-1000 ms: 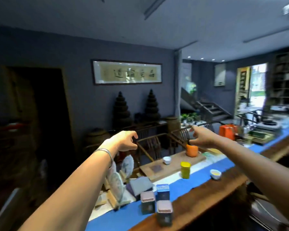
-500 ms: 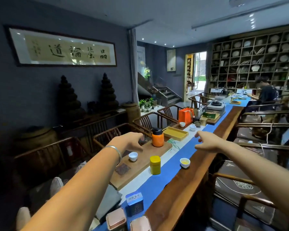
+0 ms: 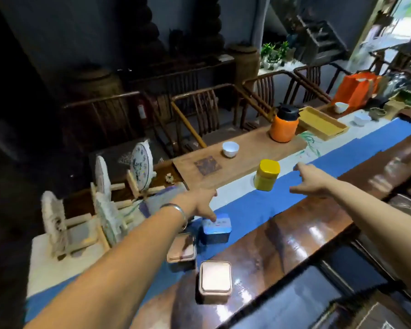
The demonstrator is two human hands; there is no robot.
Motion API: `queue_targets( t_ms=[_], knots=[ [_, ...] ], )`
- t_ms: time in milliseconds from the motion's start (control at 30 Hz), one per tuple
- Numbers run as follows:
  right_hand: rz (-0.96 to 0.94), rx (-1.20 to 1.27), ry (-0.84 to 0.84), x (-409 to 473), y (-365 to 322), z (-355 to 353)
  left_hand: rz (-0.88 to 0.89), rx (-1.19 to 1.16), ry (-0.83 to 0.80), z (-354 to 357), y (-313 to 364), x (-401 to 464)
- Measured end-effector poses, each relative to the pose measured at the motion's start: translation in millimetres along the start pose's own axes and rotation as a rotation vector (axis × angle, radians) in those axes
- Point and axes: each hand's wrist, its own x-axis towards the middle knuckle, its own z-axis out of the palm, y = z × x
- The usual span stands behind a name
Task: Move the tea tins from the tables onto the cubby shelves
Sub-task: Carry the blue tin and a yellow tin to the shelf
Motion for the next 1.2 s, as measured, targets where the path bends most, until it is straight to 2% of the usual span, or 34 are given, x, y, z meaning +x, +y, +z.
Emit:
queue_targets(
  t_ms=[100,200,367,533,733,933,1200],
  knots=[
    [-0.061,-0.059,-0.087,54,7,30,-0.096,-0.080,-0.099,41,-23,14],
    [-0.087,-0.093,-0.091,98,16,52,-0.106,-0.088,-0.162,64,-33,30],
    [-0.130,-0.128,-0.016,166,30,63,-0.067,-0.035,-0.065,83,-28,47],
    [-0.146,-0.177,-0.056,209,34,75,-0.107,0.004,-0.001,102,-25,57],
    [-0.181,-0.282,0.047,239,43,80,-0.101,-0.063,-0.001,102,-29,65],
    [-0.182,-0.177,-0.061,252,43,83,-0.143,-0.089,-0.001,98,-29,69],
    [-0.175,-0.221,-0.128,214,30,90,-0.204,-0.089,-0.052,66,-26,64]
  ],
)
